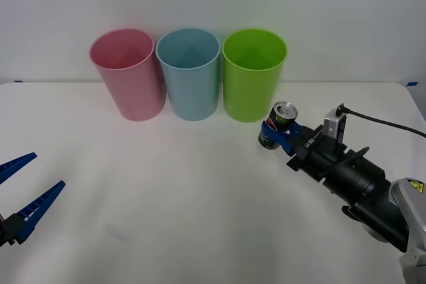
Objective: Grasp the object on the table and drop it into the matching bin: aluminum can to the light blue bin, PET bottle to the pink bin.
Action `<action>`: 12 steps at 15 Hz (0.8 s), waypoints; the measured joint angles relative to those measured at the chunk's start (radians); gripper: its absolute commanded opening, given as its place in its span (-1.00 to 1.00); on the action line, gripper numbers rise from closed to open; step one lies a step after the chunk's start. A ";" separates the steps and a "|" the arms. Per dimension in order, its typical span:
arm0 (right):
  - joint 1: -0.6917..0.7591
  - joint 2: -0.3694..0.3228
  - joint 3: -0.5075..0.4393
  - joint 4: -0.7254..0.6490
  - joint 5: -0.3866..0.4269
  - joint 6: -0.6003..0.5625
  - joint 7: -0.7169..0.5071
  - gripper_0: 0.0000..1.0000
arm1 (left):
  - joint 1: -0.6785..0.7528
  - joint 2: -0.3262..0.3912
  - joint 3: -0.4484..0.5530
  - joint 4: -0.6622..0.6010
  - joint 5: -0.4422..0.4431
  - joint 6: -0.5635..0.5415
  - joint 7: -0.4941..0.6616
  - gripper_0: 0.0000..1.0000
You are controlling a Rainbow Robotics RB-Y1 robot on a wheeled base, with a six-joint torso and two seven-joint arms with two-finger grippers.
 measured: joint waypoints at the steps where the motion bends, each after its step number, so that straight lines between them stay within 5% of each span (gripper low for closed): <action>1: 0.000 -0.008 0.016 -0.034 -0.001 0.003 -0.037 -1.00 | 0.000 0.000 0.000 0.000 0.000 0.000 0.000 1.00; 12: -0.235 -0.070 0.099 -0.189 0.025 0.053 -0.162 -1.00 | 0.000 0.000 0.000 0.000 0.000 0.000 0.000 1.00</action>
